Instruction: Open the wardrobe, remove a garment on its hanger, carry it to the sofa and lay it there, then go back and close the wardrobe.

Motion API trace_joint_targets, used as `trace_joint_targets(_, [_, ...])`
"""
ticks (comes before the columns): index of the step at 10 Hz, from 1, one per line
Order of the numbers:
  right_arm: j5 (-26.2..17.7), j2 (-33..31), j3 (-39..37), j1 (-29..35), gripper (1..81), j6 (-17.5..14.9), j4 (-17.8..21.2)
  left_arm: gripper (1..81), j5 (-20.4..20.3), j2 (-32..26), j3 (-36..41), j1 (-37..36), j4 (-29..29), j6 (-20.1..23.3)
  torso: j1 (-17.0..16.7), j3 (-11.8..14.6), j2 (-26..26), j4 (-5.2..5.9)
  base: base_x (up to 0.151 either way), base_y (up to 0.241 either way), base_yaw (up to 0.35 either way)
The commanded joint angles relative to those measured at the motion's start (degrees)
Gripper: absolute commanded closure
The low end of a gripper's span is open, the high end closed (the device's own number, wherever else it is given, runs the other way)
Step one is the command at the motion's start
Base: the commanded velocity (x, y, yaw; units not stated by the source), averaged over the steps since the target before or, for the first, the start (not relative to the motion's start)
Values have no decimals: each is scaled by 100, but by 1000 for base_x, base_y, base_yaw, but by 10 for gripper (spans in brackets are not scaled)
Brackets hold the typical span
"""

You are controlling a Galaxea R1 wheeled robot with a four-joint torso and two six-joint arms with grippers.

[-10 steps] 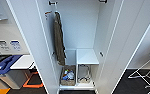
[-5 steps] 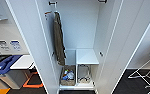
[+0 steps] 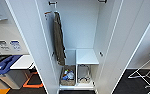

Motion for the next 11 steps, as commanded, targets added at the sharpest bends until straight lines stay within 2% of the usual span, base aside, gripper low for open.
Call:
trace_joint_targets(1, [-322,49,40,175,10,-15,-34,10,191,28,53,-132,-38,-6,1,0,0,0,0,0,0])
trace_joint_targets(11, [-331,49,40,236,10,-15,-43,10,164,73,53,-53,-47,-33,3,0,-2,0,65,0,0])
